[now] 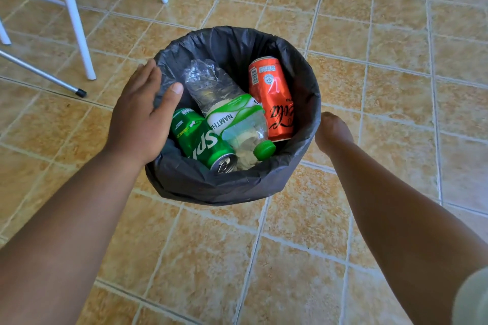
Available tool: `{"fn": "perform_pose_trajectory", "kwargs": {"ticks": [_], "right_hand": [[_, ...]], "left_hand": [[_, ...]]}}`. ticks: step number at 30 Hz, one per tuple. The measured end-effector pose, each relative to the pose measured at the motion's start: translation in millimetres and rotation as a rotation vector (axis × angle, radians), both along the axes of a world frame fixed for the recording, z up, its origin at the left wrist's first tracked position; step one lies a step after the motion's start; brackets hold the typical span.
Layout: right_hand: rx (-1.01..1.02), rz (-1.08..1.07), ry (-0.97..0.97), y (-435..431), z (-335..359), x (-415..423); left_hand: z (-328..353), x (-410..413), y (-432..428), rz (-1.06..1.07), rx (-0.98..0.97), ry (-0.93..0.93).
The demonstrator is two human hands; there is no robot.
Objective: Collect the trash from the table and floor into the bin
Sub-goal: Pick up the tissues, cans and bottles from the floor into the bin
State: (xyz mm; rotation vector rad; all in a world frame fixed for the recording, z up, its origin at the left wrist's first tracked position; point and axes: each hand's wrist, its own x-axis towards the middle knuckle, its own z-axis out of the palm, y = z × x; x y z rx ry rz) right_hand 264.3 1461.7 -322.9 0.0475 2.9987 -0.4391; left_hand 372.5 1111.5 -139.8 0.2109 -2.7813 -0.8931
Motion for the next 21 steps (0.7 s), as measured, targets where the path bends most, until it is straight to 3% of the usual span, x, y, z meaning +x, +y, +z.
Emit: {"fn": "perform_pose_trajectory", "kwargs": {"ticks": [7, 15, 18, 21], "right_hand": [[-0.096, -0.022, 0.190, 3, 7, 5], [-0.651, -0.077, 0.797, -27, 164, -6], [-0.839, 0.098, 0.879, -53, 216, 9], [-0.753, 0.354, 0.740, -86, 234, 34]], "left_hand": [[0, 1, 1, 0.003, -0.024, -0.017], [-1, 1, 0, -0.014, -0.061, -0.032], [-1, 1, 1, -0.017, -0.079, -0.041], [-1, 2, 0, -0.016, -0.086, -0.047]]}}
